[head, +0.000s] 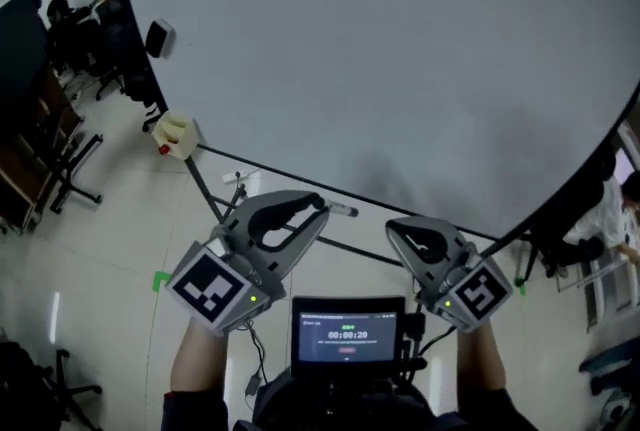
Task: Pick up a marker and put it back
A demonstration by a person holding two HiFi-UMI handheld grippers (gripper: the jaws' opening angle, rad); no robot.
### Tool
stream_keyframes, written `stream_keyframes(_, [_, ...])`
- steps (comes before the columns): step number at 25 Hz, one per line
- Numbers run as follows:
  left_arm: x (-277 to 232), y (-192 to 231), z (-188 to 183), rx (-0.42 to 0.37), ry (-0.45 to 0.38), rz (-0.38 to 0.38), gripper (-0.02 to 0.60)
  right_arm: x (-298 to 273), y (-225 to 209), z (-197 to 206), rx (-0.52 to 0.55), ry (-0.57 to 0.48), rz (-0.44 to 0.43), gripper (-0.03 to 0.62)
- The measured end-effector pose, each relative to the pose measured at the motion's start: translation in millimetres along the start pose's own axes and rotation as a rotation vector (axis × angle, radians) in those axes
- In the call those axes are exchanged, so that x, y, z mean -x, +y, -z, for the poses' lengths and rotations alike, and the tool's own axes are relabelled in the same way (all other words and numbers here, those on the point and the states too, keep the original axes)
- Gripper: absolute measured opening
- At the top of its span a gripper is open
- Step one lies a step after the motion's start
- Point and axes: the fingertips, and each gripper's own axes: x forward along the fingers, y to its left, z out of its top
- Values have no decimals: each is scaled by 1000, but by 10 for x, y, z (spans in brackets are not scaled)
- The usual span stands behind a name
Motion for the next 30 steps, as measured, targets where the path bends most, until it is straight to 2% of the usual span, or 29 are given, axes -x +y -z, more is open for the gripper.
stream_keyframes(6, [599, 349, 10, 0, 10, -181, 71, -634, 305, -123, 31, -44, -184, 11])
stream_keyframes(11, [1127, 921, 49, -1, 47, -359, 71, -1469, 506, -204, 40, -80, -365, 11])
stream_keyframes(13, [1221, 1020, 133, 7, 67, -417, 71, -1653, 532, -150, 26, -103, -418, 11])
stream_keyframes(20, [1378, 1180, 216, 4, 108, -576, 71, -1943, 595, -115, 14, -148, -563, 11])
stream_keyframes(25, [1198, 1642, 359, 13, 166, -688, 71, -2405, 232, 44, -34, -175, -655, 11])
stream_keyframes(30, [1130, 1972, 436, 43, 192, -767, 71, -2732, 60, 122, -69, -199, -723, 11])
